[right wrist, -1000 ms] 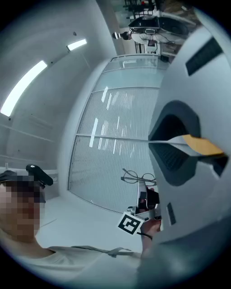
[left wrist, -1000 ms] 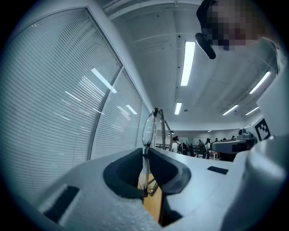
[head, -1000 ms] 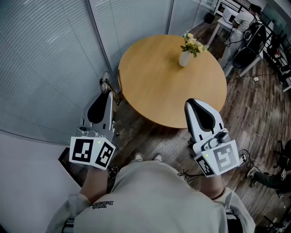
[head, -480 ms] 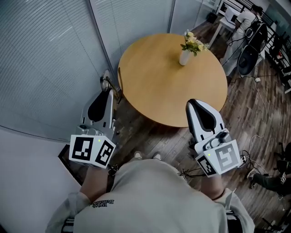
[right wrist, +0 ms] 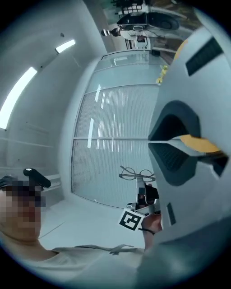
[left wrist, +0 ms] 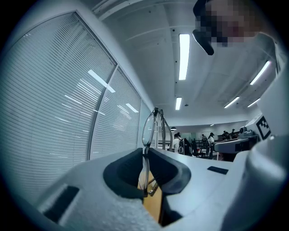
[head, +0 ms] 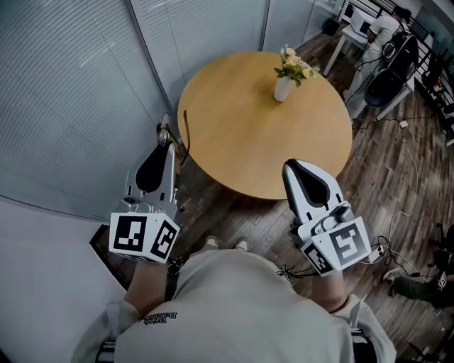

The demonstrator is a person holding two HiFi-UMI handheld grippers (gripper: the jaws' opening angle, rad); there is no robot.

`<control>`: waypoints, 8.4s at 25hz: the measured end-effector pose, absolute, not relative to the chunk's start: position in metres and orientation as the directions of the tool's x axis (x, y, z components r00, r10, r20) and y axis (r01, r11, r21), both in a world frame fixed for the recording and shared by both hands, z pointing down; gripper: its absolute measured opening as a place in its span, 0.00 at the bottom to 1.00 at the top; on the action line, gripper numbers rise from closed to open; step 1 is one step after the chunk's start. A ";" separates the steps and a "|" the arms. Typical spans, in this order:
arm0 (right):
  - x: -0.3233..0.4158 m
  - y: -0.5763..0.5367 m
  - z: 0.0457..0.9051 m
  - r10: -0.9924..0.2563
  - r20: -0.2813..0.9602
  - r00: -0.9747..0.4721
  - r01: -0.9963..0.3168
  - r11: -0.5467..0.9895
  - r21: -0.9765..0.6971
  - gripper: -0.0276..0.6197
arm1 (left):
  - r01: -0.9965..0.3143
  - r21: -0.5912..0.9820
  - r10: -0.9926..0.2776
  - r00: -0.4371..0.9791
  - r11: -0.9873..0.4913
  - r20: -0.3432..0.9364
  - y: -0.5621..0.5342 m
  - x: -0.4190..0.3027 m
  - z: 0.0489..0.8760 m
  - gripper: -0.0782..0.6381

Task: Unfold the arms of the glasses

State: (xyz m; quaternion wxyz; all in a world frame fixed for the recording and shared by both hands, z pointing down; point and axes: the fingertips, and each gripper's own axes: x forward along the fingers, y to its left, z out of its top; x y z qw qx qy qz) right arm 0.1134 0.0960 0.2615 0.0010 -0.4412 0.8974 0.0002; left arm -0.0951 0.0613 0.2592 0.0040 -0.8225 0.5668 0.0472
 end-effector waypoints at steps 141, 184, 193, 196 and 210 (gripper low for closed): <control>-0.014 -0.212 0.263 -0.676 0.089 -0.731 -0.676 0.736 0.036 0.10 | -0.904 0.065 -0.906 0.419 -0.423 -0.063 -0.212 -0.133 0.276 0.18; -0.069 -0.158 0.293 -0.426 0.344 -0.837 -0.359 0.901 0.242 0.17 | -0.850 -0.004 -0.850 0.526 -0.526 -0.042 -0.193 -0.089 0.275 0.18; -0.085 -0.161 0.321 -0.328 0.420 -0.846 -0.286 0.945 0.162 0.17 | -0.826 -0.005 -0.826 0.564 -0.564 -0.006 -0.190 -0.082 0.286 0.18; -0.087 -0.162 0.327 -0.303 0.427 -0.852 -0.271 0.953 0.134 0.16 | -0.820 -0.001 -0.820 0.573 -0.573 0.007 -0.191 -0.079 0.291 0.18; -0.039 -0.179 0.327 -0.427 0.424 -0.799 -0.399 0.903 0.158 0.11 | -0.856 -0.046 -0.857 0.513 -0.515 0.052 -0.211 -0.097 0.310 0.18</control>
